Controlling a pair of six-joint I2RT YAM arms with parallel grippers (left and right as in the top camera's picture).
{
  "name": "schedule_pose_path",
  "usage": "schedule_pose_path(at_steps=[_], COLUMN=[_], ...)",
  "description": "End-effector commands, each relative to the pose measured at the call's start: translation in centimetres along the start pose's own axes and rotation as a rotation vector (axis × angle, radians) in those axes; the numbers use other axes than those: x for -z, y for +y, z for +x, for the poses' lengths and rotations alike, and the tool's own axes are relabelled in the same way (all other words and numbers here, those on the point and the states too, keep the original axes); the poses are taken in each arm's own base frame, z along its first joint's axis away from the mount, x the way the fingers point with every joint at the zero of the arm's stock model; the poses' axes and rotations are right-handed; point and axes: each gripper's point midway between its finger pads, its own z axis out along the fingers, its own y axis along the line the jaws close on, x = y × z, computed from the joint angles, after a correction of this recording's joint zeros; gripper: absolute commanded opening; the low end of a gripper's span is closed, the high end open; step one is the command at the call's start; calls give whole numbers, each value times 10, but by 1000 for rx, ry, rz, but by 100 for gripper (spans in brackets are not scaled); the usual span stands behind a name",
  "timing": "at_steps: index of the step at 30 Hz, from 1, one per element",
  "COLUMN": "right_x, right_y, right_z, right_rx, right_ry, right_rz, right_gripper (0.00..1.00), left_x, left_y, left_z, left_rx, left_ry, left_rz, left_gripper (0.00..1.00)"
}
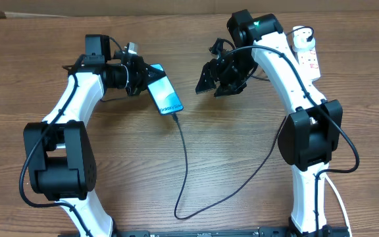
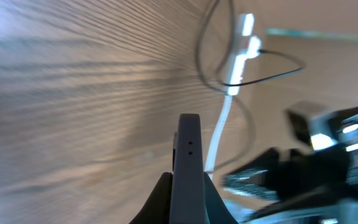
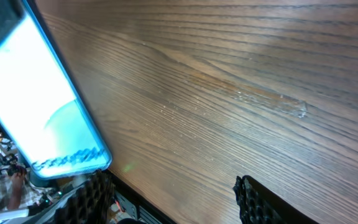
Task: Plug charger to phone and switch on socket
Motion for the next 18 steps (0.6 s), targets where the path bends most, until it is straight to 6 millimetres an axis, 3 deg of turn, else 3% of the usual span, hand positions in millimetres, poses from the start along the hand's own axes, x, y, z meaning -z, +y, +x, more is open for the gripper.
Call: schedule_pose_path(at_steps=[1,7,18], right_x=[23,24,24], right_y=[5,0,0], right_z=[1,2,2], right_rx=[27,18,19], right_ry=[-57,-55,-56], right_rz=[11,27,28], right_gripper=[65,65,65], left_x=[5,3,-18], left_y=[2,27,60], left_z=[-11,-11,-14], left_rx=[-265,-369,-374], left_ry=[-40,-35,-10], left_rz=[-70,-201,-286], left_gripper=[4,4,4])
